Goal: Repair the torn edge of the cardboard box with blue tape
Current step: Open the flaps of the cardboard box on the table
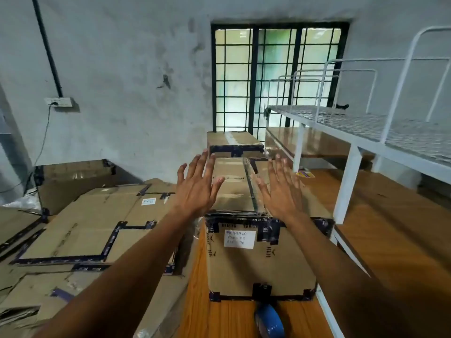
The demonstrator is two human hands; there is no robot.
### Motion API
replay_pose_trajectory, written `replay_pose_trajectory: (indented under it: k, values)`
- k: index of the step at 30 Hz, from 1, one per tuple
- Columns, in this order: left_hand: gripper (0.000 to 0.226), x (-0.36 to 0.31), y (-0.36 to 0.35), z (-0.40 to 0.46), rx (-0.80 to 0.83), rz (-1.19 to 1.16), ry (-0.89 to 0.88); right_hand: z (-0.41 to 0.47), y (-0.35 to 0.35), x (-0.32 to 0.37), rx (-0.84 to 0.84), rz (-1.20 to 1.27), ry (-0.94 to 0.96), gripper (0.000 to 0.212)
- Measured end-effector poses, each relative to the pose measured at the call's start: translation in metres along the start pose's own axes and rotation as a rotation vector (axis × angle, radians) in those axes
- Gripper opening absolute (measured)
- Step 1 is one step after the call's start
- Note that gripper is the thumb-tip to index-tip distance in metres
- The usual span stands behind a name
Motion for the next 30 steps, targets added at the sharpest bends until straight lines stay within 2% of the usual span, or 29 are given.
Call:
replay_pose_trajectory:
  k: [5, 11, 17, 21, 23, 26, 28, 30]
  values:
    - [0.080, 0.003, -0.052, -0.004, 0.130, -0.021, -0.014, -0.005, -0.046, -0.006, 0.183, -0.081, -0.081, 0.079]
    - [0.078, 0.006, -0.112, -0.029, 0.331, -0.059, -0.093, -0.006, -0.077, -0.012, 0.261, -0.081, -0.282, 0.082]
    - [0.085, 0.014, -0.125, -0.037, 0.311, -0.107, -0.074, 0.010, -0.074, -0.001, 0.318, 0.193, -0.576, 0.069]
    - [0.099, 0.013, -0.107, -0.027, 0.243, -0.172, -0.060, 0.036, -0.053, 0.013, 0.177, 0.517, -0.710, 0.065]
    - [0.101, 0.014, -0.101, -0.023, 0.214, -0.214, -0.038, 0.049, -0.043, 0.025, 0.081, 0.642, -0.685, 0.065]
    - [0.080, 0.024, -0.090, -0.019, 0.137, -0.295, 0.070, 0.067, -0.030, 0.059, 0.045, 0.870, -0.542, 0.062]
    - [0.064, 0.037, -0.080, -0.020, 0.050, -0.429, 0.224, 0.076, -0.028, 0.085, 0.141, 1.005, -0.414, 0.066]
    - [0.055, 0.055, -0.076, -0.027, -0.051, -0.601, 0.395, 0.074, -0.036, 0.107, 0.278, 0.961, -0.273, 0.063]
Point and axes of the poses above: each hand's wrist, its own z-axis towards the middle knuckle, its own y-axis out of the back of the hand, x = y × z, the point moved 7 cm from there along z, towards the middle knuckle, and after that the axes turned 9 degrees about -x, right-handed, at the moved point
